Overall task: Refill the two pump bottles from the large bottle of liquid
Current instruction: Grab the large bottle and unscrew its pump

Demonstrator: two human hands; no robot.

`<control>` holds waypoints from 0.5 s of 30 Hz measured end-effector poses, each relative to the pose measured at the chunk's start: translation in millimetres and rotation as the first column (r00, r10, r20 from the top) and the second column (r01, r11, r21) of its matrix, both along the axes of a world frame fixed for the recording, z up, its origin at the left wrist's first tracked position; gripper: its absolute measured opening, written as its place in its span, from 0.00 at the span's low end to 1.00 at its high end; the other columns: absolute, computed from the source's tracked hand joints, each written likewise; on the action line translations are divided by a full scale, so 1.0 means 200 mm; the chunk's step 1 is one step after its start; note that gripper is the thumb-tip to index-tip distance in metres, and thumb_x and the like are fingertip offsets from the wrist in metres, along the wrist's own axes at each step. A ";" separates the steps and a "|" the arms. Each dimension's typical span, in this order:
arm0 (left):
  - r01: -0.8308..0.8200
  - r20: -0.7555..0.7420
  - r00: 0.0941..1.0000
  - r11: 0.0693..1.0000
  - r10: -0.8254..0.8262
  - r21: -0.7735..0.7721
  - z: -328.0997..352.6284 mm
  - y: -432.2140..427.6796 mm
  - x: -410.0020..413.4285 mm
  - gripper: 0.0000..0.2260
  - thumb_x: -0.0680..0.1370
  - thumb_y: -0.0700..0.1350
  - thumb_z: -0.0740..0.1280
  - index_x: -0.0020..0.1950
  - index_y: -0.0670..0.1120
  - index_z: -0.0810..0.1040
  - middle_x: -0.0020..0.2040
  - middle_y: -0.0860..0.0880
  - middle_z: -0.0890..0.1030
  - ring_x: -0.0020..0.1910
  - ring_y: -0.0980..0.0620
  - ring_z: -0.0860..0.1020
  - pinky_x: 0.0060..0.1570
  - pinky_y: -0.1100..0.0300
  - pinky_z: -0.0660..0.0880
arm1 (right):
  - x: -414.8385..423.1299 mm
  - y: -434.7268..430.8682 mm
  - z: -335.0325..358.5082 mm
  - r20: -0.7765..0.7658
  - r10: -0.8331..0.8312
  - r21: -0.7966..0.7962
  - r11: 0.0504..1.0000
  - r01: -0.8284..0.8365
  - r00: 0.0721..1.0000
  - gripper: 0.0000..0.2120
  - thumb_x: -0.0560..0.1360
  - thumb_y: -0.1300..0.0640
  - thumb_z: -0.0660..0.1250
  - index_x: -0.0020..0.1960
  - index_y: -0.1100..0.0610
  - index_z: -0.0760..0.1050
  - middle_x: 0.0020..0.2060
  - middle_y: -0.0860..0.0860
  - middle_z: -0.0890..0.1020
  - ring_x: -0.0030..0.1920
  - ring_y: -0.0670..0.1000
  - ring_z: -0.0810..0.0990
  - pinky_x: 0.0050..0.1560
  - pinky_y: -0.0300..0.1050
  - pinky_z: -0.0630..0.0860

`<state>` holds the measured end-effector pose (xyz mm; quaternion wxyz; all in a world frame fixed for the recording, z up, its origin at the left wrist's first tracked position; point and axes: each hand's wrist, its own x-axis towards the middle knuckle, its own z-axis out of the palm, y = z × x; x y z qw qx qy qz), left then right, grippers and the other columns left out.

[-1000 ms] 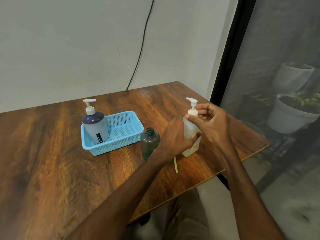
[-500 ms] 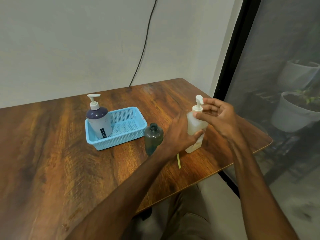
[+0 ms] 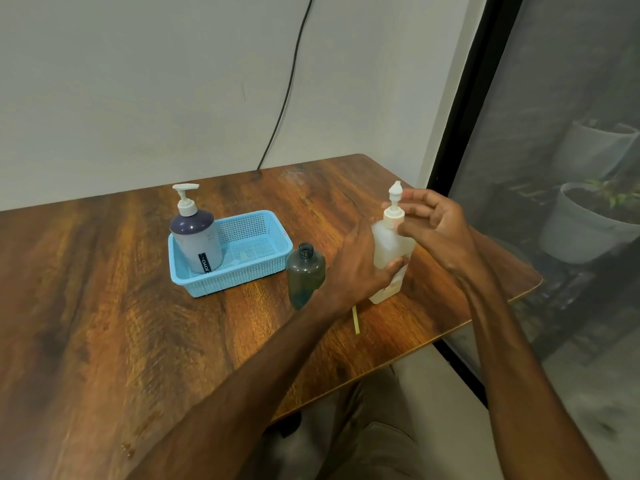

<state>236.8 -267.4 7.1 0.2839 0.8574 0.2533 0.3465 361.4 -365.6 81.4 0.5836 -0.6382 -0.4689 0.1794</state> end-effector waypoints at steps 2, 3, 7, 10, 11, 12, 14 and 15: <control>0.005 0.012 1.000 1.000 -0.005 0.008 0.00 -0.01 0.00 0.34 0.76 0.59 0.76 0.76 0.48 0.67 0.69 0.48 0.76 0.66 0.49 0.77 0.62 0.53 0.78 | -0.02 0.00 -0.01 0.055 -0.025 -0.013 1.000 0.026 0.998 0.24 0.68 0.59 0.80 0.62 0.54 0.77 0.55 0.46 0.84 0.55 0.44 0.83 0.54 0.40 0.81; 0.008 0.012 1.000 1.000 -0.008 0.013 0.00 -0.01 0.00 0.34 0.76 0.59 0.76 0.76 0.49 0.66 0.69 0.48 0.76 0.66 0.49 0.77 0.62 0.54 0.77 | -0.03 0.01 -0.01 0.074 -0.061 -0.005 0.998 0.062 0.995 0.24 0.67 0.55 0.81 0.60 0.53 0.78 0.53 0.45 0.84 0.53 0.44 0.83 0.51 0.38 0.81; 0.016 0.008 1.000 1.000 -0.016 -0.011 0.02 -0.02 -0.01 0.34 0.76 0.59 0.76 0.76 0.48 0.66 0.69 0.47 0.76 0.66 0.48 0.77 0.62 0.51 0.79 | -0.02 0.01 0.00 0.056 -0.082 0.035 0.996 0.080 0.995 0.20 0.67 0.62 0.80 0.57 0.55 0.80 0.51 0.47 0.85 0.51 0.46 0.84 0.53 0.42 0.82; 0.021 -0.010 1.000 1.000 -0.022 -0.022 0.03 -0.02 -0.02 0.35 0.77 0.58 0.76 0.76 0.47 0.66 0.69 0.46 0.75 0.66 0.47 0.76 0.63 0.47 0.79 | -0.02 0.01 0.00 0.049 -0.018 -0.018 1.000 0.018 0.999 0.24 0.68 0.66 0.76 0.62 0.54 0.77 0.56 0.47 0.84 0.57 0.47 0.83 0.56 0.43 0.81; 0.024 -0.014 1.000 0.999 -0.025 -0.022 0.04 -0.02 -0.02 0.34 0.77 0.58 0.76 0.77 0.46 0.66 0.69 0.46 0.75 0.67 0.47 0.76 0.64 0.47 0.79 | -0.03 0.01 -0.01 0.064 -0.021 -0.034 0.999 0.023 0.998 0.25 0.68 0.64 0.78 0.63 0.54 0.76 0.57 0.47 0.83 0.57 0.47 0.82 0.56 0.42 0.81; 0.028 -0.016 0.999 0.999 -0.028 -0.020 0.04 -0.02 -0.02 0.34 0.77 0.57 0.76 0.77 0.46 0.66 0.70 0.46 0.75 0.67 0.48 0.76 0.64 0.48 0.78 | -0.04 0.01 -0.01 0.087 -0.042 -0.036 0.998 0.045 0.995 0.26 0.68 0.61 0.79 0.63 0.53 0.76 0.57 0.46 0.82 0.57 0.46 0.82 0.56 0.41 0.80; 0.034 -0.016 0.999 0.999 -0.034 -0.021 0.05 -0.03 -0.02 0.34 0.78 0.56 0.75 0.77 0.47 0.65 0.70 0.46 0.75 0.68 0.48 0.75 0.65 0.49 0.78 | -0.06 0.01 -0.01 0.116 -0.104 -0.010 0.994 0.106 0.988 0.26 0.65 0.55 0.82 0.60 0.53 0.78 0.54 0.46 0.83 0.54 0.46 0.82 0.52 0.40 0.81; 0.035 -0.014 0.999 0.999 -0.035 -0.022 0.05 -0.03 -0.02 0.34 0.78 0.56 0.75 0.77 0.47 0.65 0.70 0.46 0.75 0.68 0.48 0.76 0.66 0.49 0.77 | -0.06 0.02 -0.01 0.117 -0.126 0.003 0.992 0.127 0.985 0.25 0.65 0.54 0.82 0.59 0.53 0.79 0.53 0.46 0.83 0.53 0.46 0.82 0.51 0.41 0.82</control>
